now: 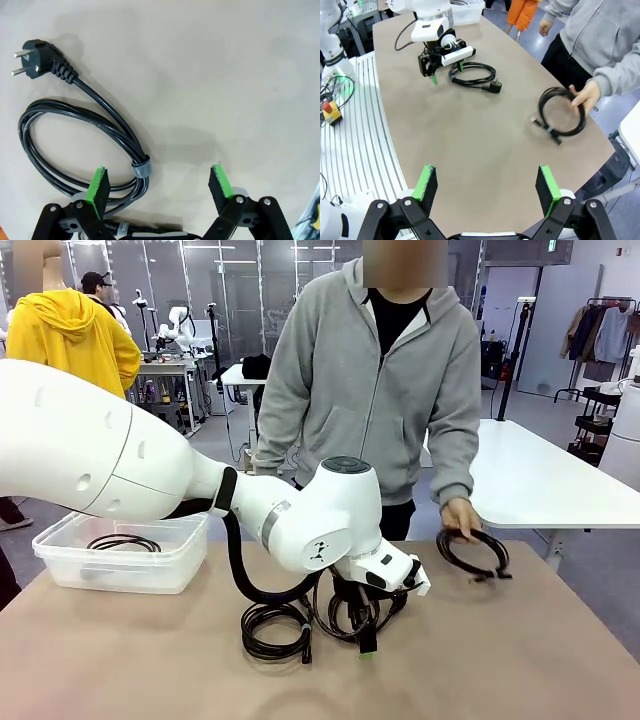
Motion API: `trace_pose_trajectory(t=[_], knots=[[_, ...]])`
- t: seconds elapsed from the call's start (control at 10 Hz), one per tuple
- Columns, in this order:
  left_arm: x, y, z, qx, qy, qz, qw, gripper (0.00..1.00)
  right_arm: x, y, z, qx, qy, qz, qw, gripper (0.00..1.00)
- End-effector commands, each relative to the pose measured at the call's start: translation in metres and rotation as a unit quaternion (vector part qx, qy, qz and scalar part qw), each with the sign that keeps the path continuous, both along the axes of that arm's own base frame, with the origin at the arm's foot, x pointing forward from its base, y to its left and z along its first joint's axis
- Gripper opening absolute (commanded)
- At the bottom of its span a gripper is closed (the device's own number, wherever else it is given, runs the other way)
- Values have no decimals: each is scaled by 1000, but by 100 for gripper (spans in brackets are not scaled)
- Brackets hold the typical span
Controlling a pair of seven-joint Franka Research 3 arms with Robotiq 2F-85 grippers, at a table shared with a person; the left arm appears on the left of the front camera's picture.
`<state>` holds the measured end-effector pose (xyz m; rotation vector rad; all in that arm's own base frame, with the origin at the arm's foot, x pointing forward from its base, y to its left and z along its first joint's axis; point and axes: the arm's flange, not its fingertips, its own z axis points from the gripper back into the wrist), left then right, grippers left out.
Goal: Organize and store the cables.
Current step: Place the Power Cable into the Organizing box.
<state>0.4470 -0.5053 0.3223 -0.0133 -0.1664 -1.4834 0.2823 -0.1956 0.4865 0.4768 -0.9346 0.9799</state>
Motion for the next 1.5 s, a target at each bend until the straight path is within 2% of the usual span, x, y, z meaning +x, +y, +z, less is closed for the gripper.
trace_pose_trajectory(t=[0.0,0.3,0.4,0.5,0.7,0.8,1.4], knots=[[4,-2,-4,-2,17,-5,1000,100,-2,2,2,3,-2,-3,1000,100],[9,-1,-13,7,20,-11,1000,100,-2,2,2,3,-2,-3,1000,100],[10,-1,-15,9,21,-11,1000,88,-2,2,2,3,-2,-3,1000,100],[10,-1,-15,9,21,-12,1000,66,-2,2,2,3,-2,-3,1000,100],[10,-1,-16,11,21,-16,1000,6,-2,2,2,3,-2,-3,1000,100],[10,0,-13,10,20,-15,1000,0,-2,2,2,3,-2,-3,1000,100],[10,0,-7,11,26,-11,1000,0,-2,2,2,3,-2,-3,1000,100]])
